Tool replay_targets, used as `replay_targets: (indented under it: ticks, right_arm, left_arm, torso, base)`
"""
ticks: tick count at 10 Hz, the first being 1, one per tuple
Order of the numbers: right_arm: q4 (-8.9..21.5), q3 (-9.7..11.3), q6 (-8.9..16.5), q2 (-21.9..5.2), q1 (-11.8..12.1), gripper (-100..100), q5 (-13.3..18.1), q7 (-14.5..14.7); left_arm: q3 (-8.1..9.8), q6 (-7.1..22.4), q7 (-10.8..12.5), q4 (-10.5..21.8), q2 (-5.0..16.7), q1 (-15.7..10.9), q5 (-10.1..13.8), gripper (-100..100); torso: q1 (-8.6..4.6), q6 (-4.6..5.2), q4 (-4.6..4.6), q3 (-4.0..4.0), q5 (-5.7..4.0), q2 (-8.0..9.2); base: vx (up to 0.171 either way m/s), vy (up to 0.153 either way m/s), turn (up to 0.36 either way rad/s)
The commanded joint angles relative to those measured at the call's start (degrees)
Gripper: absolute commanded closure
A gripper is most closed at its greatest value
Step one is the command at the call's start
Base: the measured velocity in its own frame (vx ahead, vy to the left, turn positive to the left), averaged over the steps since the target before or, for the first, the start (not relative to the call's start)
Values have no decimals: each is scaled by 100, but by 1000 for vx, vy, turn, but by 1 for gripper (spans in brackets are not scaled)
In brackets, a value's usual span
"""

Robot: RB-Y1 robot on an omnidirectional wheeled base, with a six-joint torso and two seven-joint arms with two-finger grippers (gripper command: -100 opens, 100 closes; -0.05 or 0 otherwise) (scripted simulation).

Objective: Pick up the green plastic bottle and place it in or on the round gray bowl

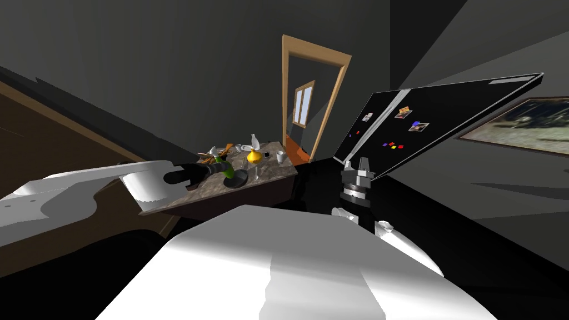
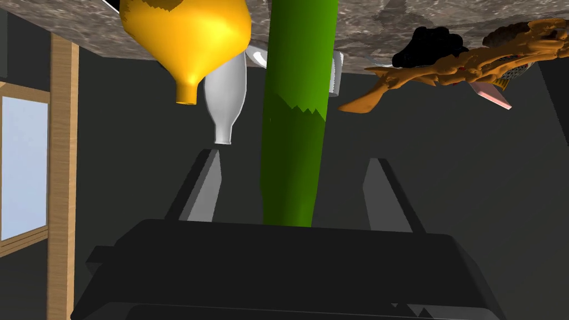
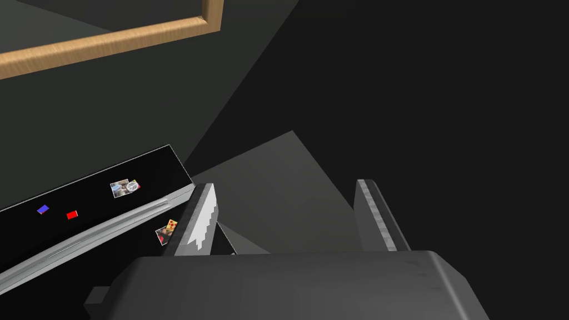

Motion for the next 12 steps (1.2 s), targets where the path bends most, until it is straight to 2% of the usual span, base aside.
replay_targets:
  ticks: [1, 4, 5, 6, 12]
  right_arm:
    - [0, 0, 0, 0, 0, 0, 0, 0]
    - [0, 0, 0, 0, 0, 0, 0, 0]
    - [0, 0, 0, 0, 0, 0, 0, 0]
    - [0, 0, 0, 0, 0, 0, 0, 0]
    - [0, 0, 0, 0, 0, 0, 0, 0]
  left_arm:
    - [0, 0, 0, 0, 0, 0, 0, -100]
    - [0, 0, 0, 0, 0, 0, 0, -100]
    - [0, 0, 0, 0, 0, 0, 0, 0]
    - [159, 84, 23, -31, 101, 5, 152, -100]
    - [1114, 585, 157, -218, 706, 38, 1062, -100]
  torso:
    - [0, 0, 0, 0, 0, 0]
    - [6, 0, 2, 5, 2, 8]
    - [6, 0, 2, 5, 2, 8]
    - [6, 0, 2, 5, 2, 9]
    - [21, -1, 2, 5, 5, 8]
  base:
    - [0, 0, 0]
    - [0, 0, 0]
    - [0, 0, 0]
    - [-2, 13, 38]
    - [-1, 39, 49]
